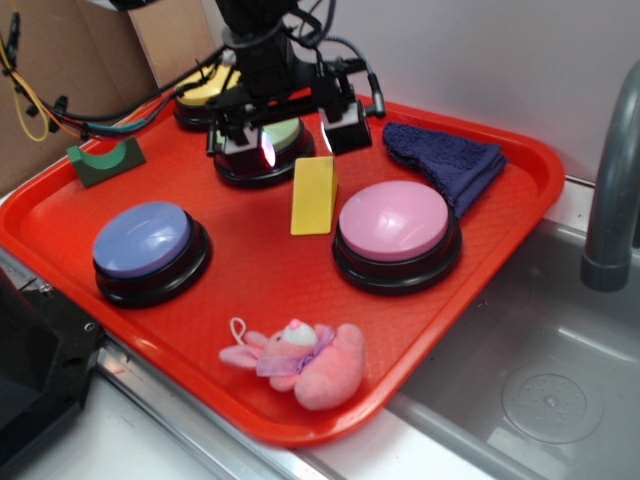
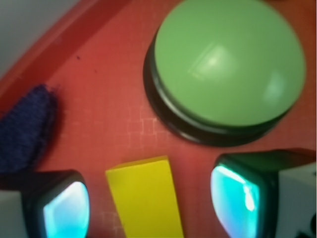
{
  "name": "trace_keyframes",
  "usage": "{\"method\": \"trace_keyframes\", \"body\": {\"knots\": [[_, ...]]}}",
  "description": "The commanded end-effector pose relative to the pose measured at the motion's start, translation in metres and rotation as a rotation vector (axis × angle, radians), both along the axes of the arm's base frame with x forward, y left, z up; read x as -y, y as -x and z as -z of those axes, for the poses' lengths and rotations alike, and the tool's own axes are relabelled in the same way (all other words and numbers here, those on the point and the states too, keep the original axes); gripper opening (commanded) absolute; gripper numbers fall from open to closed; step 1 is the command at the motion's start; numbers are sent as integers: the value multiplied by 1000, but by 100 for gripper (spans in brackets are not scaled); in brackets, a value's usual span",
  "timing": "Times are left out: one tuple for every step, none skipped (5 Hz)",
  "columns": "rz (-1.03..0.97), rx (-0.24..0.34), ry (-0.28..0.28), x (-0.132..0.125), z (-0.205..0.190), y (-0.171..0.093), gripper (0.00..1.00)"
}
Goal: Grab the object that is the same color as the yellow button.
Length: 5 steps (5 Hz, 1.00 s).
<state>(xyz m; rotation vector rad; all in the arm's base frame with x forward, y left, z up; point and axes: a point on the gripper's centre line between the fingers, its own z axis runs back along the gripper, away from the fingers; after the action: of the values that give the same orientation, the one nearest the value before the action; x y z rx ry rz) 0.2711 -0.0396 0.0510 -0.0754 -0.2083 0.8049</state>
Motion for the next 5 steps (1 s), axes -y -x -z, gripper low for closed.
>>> {"method": "trace_keyframes", "body": {"knots": [[-9, 25, -13, 4, 4, -22, 100], [-7, -22, 0, 5, 11, -25, 100], [-33, -18, 2, 3, 11, -26, 0], [-34, -21, -15, 2, 6, -25, 0], [3, 16, -42, -6, -19, -23, 0]]}}
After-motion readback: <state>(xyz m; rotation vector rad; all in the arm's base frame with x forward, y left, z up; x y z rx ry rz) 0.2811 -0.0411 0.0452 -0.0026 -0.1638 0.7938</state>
